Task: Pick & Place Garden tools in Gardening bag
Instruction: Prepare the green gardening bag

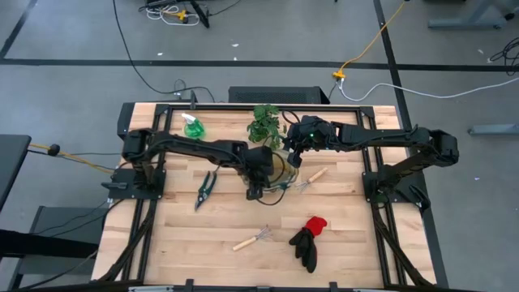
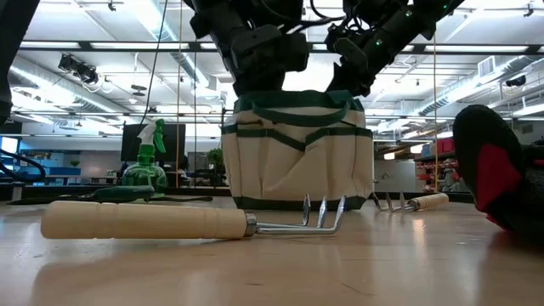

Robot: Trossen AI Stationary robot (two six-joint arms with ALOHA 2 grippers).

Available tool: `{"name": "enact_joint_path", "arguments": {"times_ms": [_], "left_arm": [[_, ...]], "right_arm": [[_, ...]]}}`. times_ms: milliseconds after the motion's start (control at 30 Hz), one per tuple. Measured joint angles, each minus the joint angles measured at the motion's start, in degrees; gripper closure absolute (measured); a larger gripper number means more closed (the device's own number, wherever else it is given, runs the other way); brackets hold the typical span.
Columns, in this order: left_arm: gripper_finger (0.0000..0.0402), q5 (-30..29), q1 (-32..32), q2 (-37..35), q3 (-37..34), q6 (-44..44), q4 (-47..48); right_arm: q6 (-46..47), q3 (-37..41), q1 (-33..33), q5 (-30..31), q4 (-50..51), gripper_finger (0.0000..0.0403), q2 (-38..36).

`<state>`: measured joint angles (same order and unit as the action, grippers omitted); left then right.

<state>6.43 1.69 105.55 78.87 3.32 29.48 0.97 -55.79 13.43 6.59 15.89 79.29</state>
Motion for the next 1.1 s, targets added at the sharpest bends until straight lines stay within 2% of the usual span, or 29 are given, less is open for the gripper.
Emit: {"name": "enact_joint_path", "arguments": {"times_ms": [100,600,800,1000,1100], "left_arm": [[0.0280,-1.84,0.00,-1.40,-0.02,-0.09,0.61],[0.0280,-1.95,-0.85,-3.44,0.04,0.08,1.77],[0.0280,-6.48,-0.74,-3.44,0.04,0.06,2.10],[0.0280,-16.06,-0.74,-3.44,0.04,0.51,2.12],[0.0280,-17.36,-0.71,-3.44,0.04,0.47,2.16]], "right_arm": [[0.02,0.00,0.00,0.00,0.08,0.0390,0.00],[0.00,0.00,0.04,1.38,-0.02,0.0377,0.00],[0.00,0.00,0.02,0.91,-0.02,0.0372,0.00],[0.04,0.00,0.02,-1.11,-0.09,0.0371,0.00],[0.04,0.00,0.02,-1.15,-0.11,0.0371,0.00]]}}
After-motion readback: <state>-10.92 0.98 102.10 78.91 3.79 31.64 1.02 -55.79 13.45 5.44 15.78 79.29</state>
